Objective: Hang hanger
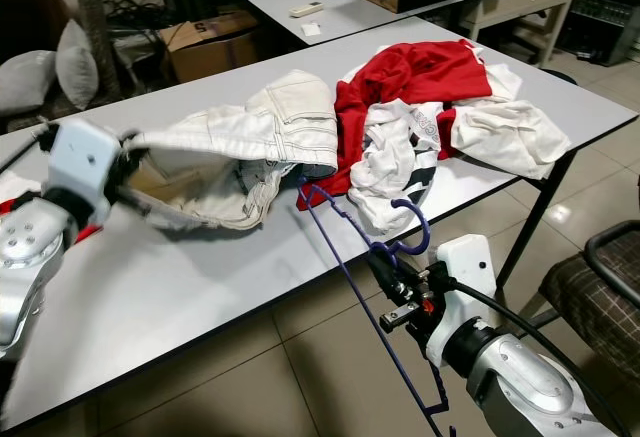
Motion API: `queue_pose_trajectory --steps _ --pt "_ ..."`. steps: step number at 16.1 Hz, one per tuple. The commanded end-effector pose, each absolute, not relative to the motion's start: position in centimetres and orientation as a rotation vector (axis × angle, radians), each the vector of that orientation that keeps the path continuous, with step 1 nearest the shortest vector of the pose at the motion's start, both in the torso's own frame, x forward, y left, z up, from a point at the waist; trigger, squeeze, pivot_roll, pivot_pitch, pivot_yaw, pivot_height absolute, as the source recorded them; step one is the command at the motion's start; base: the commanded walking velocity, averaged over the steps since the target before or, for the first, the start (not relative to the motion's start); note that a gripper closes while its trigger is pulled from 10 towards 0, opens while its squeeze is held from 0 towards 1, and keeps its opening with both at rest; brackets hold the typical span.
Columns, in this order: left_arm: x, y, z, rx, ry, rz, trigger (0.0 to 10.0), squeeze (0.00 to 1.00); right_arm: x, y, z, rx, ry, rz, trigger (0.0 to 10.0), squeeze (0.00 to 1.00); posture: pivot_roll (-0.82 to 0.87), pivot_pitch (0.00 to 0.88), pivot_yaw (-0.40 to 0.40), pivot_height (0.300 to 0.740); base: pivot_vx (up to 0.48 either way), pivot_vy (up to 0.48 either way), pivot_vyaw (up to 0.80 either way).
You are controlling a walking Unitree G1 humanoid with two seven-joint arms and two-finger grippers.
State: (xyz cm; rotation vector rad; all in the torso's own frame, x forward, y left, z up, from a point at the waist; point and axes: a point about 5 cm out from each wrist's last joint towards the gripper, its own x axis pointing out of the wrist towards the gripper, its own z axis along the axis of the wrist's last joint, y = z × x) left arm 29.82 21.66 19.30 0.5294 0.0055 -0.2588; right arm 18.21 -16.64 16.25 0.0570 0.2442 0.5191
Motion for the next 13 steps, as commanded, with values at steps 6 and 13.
queue_pose_trajectory --steps 6,13 --pt "26.3 21.3 15.7 0.655 0.344 -0.797 10.0 1.00 18.0 -16.4 16.1 0.042 0.248 0.546 10.0 0.00 -0.09 0.000 0.119 0.740 0.000 0.000 0.00" --pt "25.2 18.0 15.7 0.560 0.261 -1.003 10.0 1.00 17.2 -16.4 16.0 0.020 0.277 0.562 10.0 0.00 -0.12 0.000 0.125 0.740 0.000 0.000 0.00"
